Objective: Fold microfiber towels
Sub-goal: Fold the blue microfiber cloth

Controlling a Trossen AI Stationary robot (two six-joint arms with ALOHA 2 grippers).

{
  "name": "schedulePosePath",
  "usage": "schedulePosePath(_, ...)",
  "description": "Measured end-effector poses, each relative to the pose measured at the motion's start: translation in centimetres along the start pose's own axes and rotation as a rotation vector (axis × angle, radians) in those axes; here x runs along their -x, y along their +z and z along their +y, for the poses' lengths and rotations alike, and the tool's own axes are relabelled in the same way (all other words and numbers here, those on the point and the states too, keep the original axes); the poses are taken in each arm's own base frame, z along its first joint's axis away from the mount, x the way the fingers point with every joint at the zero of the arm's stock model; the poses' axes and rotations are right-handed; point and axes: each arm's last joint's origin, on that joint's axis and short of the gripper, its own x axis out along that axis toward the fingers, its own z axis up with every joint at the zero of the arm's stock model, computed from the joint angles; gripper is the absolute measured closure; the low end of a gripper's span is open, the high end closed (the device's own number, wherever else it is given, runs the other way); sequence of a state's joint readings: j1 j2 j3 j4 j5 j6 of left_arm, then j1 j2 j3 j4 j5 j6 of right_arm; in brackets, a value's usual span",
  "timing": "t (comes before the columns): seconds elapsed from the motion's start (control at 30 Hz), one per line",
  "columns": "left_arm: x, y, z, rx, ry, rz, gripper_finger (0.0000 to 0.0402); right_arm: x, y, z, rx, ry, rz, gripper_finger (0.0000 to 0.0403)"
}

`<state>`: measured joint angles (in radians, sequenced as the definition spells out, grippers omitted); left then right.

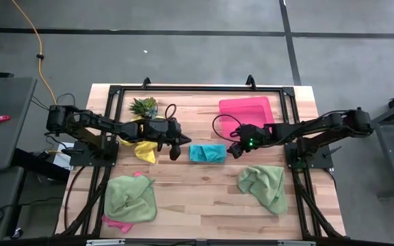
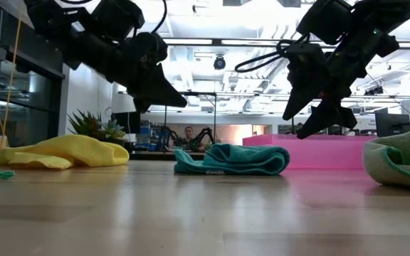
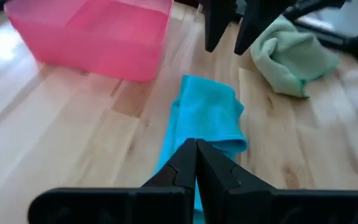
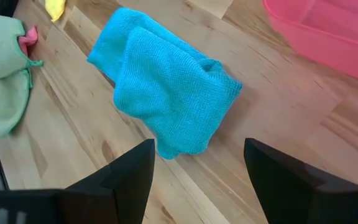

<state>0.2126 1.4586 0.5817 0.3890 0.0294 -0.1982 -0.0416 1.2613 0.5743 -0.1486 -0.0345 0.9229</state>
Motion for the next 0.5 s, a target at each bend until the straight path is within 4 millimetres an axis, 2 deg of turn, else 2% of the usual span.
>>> schedulePosePath(0.2,-0.3,1.1,-1.6,-0.166,0.018,0.008,0.0401,0.0,0.0,0.0,0.008,0.001,0.0,0.0162)
schedulePosePath(0.3,-0.9,1.0,-2.2,-0.219,0.009,0.03,0.0402,0.0,0.0,0.0,0.008,0.0,0.0,0.0162)
schedulePosePath(0.5,-3.7,0.2,-3.4,-0.243,-0.017,0.099,0.0402,0.0,0.0,0.0,0.016,0.0,0.0,0.0162)
